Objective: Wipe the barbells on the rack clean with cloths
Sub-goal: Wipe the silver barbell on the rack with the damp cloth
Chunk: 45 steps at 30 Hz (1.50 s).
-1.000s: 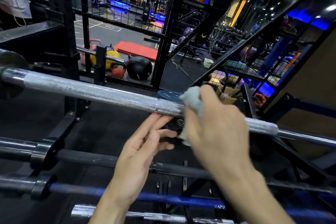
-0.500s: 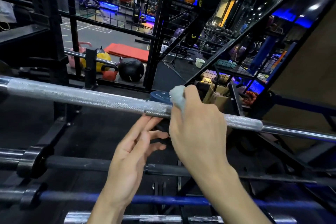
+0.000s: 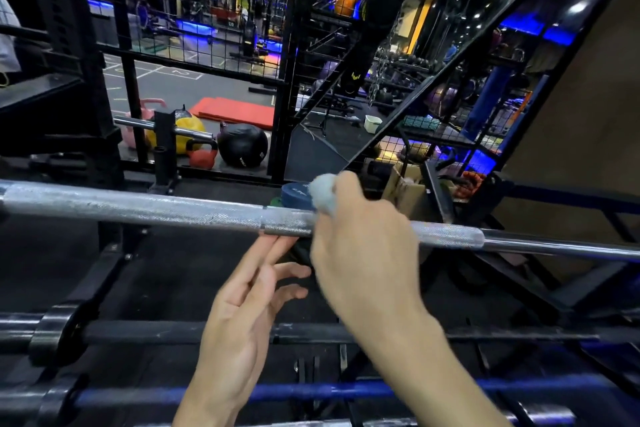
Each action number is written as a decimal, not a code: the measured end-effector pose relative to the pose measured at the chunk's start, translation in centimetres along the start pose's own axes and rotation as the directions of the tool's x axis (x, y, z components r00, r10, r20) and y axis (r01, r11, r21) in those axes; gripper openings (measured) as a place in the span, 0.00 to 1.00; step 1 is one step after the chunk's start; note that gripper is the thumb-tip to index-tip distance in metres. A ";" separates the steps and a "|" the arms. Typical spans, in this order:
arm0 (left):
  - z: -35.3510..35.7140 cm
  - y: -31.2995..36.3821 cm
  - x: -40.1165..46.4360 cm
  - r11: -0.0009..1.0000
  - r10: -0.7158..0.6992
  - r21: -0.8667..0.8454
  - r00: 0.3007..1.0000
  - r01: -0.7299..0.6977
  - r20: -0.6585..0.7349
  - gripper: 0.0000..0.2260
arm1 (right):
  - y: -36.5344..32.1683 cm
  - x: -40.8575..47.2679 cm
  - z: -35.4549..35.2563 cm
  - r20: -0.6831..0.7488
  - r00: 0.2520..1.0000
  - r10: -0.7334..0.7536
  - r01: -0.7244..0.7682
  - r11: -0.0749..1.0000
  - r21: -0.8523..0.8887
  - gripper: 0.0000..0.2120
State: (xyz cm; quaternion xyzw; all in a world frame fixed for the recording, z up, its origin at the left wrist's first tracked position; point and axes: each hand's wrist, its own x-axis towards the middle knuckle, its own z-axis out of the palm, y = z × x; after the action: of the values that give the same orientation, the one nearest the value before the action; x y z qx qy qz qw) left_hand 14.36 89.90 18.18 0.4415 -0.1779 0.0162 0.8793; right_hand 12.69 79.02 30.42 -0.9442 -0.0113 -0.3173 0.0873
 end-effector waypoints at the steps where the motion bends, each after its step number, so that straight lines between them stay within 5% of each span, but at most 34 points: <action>1: 0.0 0.1 -0.1 1.000 -0.016 -0.023 1.000 0.016 -0.002 0.19 | -1.2 0.2 0.4 0.007 0.999 -0.031 0.031 0.999 0.020 0.13; 4: 0.0 0.3 0.0 0.999 -0.029 -0.041 0.999 0.029 -0.023 0.14 | -2.1 0.5 0.2 -0.004 0.996 -0.089 0.089 0.996 0.024 0.12; 5: 0.2 0.3 0.0 1.000 -0.014 -0.019 0.999 0.013 -0.039 0.20 | -1.3 0.6 -0.3 0.029 0.997 -0.076 0.075 0.997 0.016 0.11; 7: 0.4 0.4 -0.1 1.000 0.003 -0.011 0.998 -0.003 -0.069 0.33 | 1.9 0.4 -1.4 0.103 0.995 0.010 -0.008 1.000 -0.021 0.09; 12: 1.7 1.6 -1.0 0.998 -0.041 0.034 0.992 0.045 -0.118 0.43 | 8.3 -0.7 -4.5 0.064 0.947 0.314 -0.302 0.942 -0.146 0.08; 18: 3.4 3.6 -2.0 0.942 -0.103 0.305 0.986 0.138 -0.129 0.30 | 3.1 -0.9 -2.2 0.137 0.975 0.175 -0.194 0.971 0.142 0.08; 23: 5.4 7.2 -5.2 0.836 -0.171 0.494 0.970 0.237 -0.175 0.25 | 4.4 -2.2 -5.9 0.356 0.919 0.171 -0.362 0.725 0.586 0.14; 29: 11.8 10.6 -11.4 0.821 -0.323 0.431 0.927 0.375 -0.190 0.16 | 3.7 -8.8 -10.9 0.559 0.829 -0.004 -0.530 0.314 0.788 0.13; 36: 14.3 13.9 -18.0 0.846 -0.229 0.456 0.961 0.275 -0.156 0.05 | 4.1 -13.7 -15.2 0.537 0.842 -0.042 -0.503 0.299 0.811 0.18; 45: 17.7 17.2 -23.9 0.898 -0.200 0.374 0.972 0.232 -0.123 0.08 | 5.2 -18.4 -20.1 0.606 0.779 -0.161 -0.602 0.083 0.794 0.17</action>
State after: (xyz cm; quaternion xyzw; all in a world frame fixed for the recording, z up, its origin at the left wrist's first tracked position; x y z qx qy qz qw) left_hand -16.52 89.58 33.29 0.6217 -0.0851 -0.0288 0.7781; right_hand -13.60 71.06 34.32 -0.6752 -0.0878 0.0810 0.7279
